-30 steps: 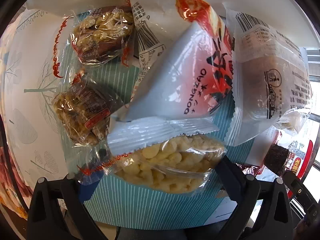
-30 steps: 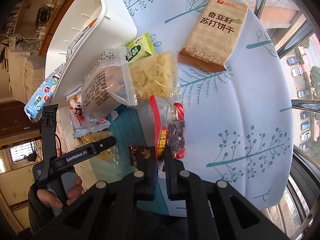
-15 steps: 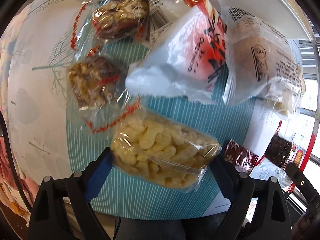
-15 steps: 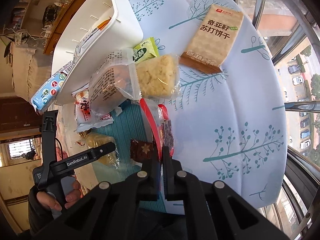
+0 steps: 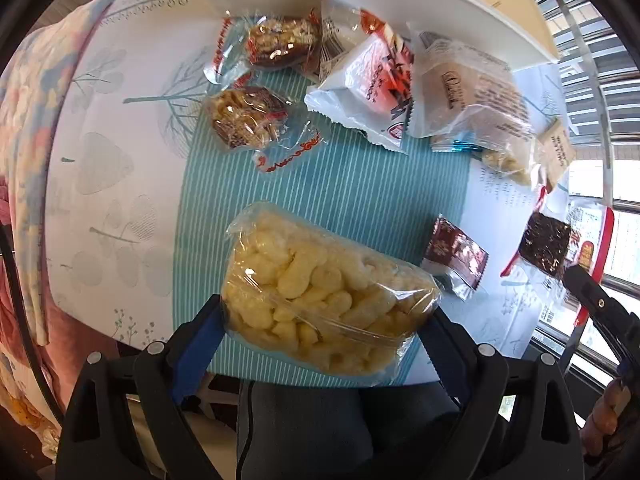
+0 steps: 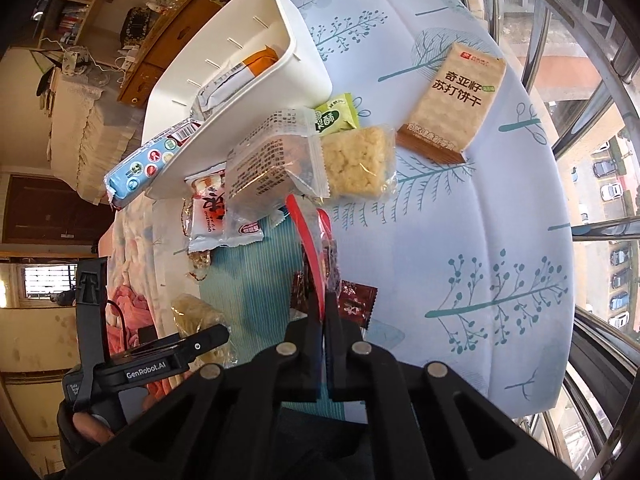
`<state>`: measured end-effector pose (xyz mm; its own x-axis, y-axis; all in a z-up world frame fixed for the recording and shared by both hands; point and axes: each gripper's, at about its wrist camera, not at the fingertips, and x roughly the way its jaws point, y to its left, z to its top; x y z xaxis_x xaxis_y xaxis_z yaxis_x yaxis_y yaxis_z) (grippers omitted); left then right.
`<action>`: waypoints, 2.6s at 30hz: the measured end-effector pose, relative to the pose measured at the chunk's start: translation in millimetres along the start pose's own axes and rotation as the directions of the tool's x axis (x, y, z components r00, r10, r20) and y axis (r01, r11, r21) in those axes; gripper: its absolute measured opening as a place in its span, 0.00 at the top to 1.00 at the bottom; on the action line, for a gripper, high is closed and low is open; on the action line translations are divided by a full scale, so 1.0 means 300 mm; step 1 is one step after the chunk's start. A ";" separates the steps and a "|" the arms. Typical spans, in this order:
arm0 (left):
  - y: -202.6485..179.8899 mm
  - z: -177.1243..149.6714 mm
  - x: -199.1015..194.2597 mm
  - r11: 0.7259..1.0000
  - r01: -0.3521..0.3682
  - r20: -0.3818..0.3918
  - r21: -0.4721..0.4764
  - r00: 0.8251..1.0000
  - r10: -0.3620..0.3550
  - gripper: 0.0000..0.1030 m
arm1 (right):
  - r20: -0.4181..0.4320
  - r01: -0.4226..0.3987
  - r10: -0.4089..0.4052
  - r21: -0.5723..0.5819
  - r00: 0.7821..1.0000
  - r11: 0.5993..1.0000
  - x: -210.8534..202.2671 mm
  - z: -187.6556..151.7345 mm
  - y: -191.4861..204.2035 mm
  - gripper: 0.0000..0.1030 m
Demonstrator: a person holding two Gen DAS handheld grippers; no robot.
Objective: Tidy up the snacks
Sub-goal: 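Lift and carry the puffed-snack bag and red-labelled packet over the white tray, then open both grippers to drop both snacks into the tray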
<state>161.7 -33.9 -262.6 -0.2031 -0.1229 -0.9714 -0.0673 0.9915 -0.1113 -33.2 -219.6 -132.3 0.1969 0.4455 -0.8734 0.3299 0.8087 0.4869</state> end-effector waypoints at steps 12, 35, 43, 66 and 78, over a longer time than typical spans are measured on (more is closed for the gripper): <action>0.001 -0.166 -0.315 0.997 0.044 0.151 0.064 0.987 -0.053 0.11 | 0.083 -0.059 0.067 -0.092 0.994 0.994 -0.103 0.024 0.116 0.99; -0.086 -0.024 -0.884 0.977 0.050 0.507 0.206 0.849 -0.151 0.11 | 0.251 -0.087 0.142 -0.218 0.957 0.972 -0.218 0.243 0.337 0.99; -0.080 0.082 -0.875 0.963 0.102 0.584 0.250 0.777 -0.234 0.11 | 0.290 -0.042 0.126 -0.280 0.949 0.959 -0.185 0.315 0.386 0.99; 0.011 0.391 -0.709 0.951 0.255 0.651 0.177 0.694 -0.307 0.05 | 0.311 0.053 0.077 -0.388 0.947 0.920 -0.018 0.456 0.462 0.95; -0.015 0.399 -0.696 0.962 0.207 0.623 0.178 0.733 -0.273 0.01 | 0.309 0.038 0.071 -0.331 0.948 0.943 -0.024 0.470 0.427 0.69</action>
<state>321.4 -7.5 -84.4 0.4782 -0.3339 -0.8123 0.0666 0.9361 -0.3455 137.7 -173.3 -61.9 0.4954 0.3610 -0.7901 0.0131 0.9064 0.4223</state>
